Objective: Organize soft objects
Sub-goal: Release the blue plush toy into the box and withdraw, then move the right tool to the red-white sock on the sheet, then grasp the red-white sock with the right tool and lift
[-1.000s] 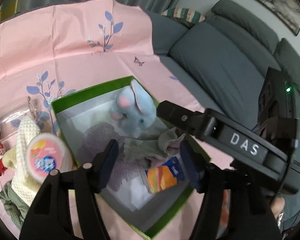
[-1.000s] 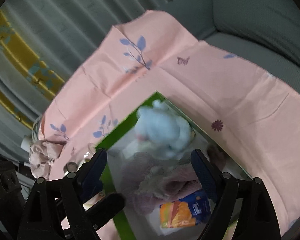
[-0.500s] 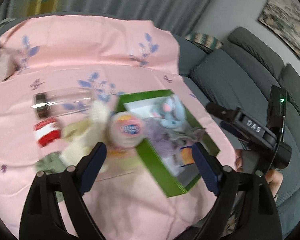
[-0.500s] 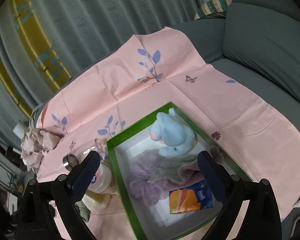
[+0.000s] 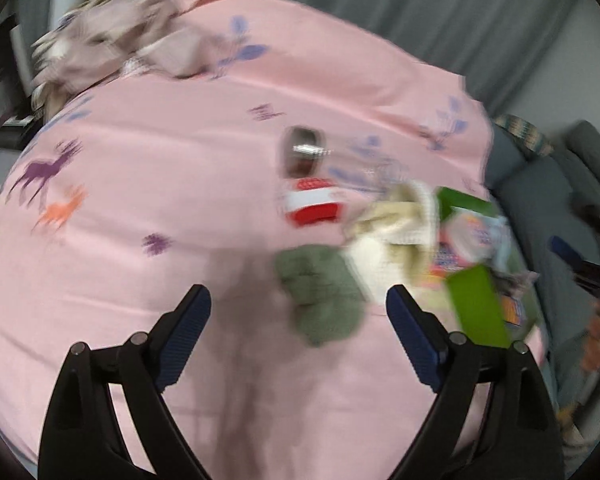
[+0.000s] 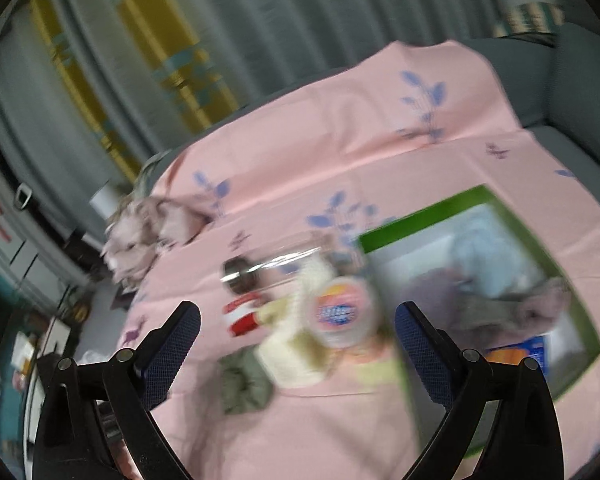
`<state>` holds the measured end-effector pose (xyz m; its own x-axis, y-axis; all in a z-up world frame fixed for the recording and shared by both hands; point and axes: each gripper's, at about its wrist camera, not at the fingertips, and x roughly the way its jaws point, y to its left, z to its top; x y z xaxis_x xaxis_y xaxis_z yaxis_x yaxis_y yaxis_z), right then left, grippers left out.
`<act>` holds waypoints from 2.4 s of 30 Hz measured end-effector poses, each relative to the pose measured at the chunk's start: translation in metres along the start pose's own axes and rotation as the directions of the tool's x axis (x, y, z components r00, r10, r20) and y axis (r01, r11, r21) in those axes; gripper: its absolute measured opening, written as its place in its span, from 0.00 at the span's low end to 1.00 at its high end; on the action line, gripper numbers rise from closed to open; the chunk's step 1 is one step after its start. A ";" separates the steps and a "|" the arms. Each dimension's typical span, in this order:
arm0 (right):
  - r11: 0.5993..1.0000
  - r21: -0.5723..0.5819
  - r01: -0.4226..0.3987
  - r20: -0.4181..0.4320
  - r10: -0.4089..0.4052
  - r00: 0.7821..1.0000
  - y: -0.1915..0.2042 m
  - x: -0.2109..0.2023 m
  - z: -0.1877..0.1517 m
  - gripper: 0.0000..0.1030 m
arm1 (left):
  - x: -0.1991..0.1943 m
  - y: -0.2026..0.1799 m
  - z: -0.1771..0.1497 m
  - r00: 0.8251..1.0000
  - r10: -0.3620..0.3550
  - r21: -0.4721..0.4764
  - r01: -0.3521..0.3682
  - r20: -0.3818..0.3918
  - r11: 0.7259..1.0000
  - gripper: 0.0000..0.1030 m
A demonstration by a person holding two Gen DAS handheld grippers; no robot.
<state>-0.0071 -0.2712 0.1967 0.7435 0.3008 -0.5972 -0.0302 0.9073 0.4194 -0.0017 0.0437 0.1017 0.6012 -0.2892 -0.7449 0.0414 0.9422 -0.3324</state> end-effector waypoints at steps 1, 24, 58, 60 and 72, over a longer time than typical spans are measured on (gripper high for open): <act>1.000 -0.013 -0.019 -0.021 0.018 1.000 0.012 0.009 -0.003 0.95 | 0.004 0.005 -0.001 0.999 0.038 -0.010 -0.038 -0.006 0.999 0.86; 0.906 -0.396 0.150 -0.339 -0.297 0.893 0.133 0.245 -0.042 0.78 | 0.002 0.066 0.013 0.996 0.089 -0.229 -0.092 -0.023 0.969 0.81; 0.954 -0.299 -0.009 -0.423 -0.125 0.897 0.090 0.130 -0.112 0.44 | 0.009 0.045 0.006 0.992 0.121 -0.131 -0.126 -0.046 0.983 0.80; 0.950 -0.312 0.019 -0.423 -0.157 0.892 0.088 0.133 -0.116 0.46 | 0.012 0.041 0.003 0.992 0.115 -0.119 -0.121 -0.060 0.985 0.80; 0.985 -0.173 -0.021 -0.393 -0.050 0.918 0.052 0.112 -0.094 0.78 | 0.020 0.025 -0.008 0.990 0.066 -0.081 -0.077 -0.125 0.994 0.77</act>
<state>0.0114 -0.1626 0.0876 0.4216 0.3462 -0.8381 -0.1609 0.9381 0.3066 0.0046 0.0597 0.0741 0.4977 -0.2449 -0.8320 -0.0697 0.9449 -0.3198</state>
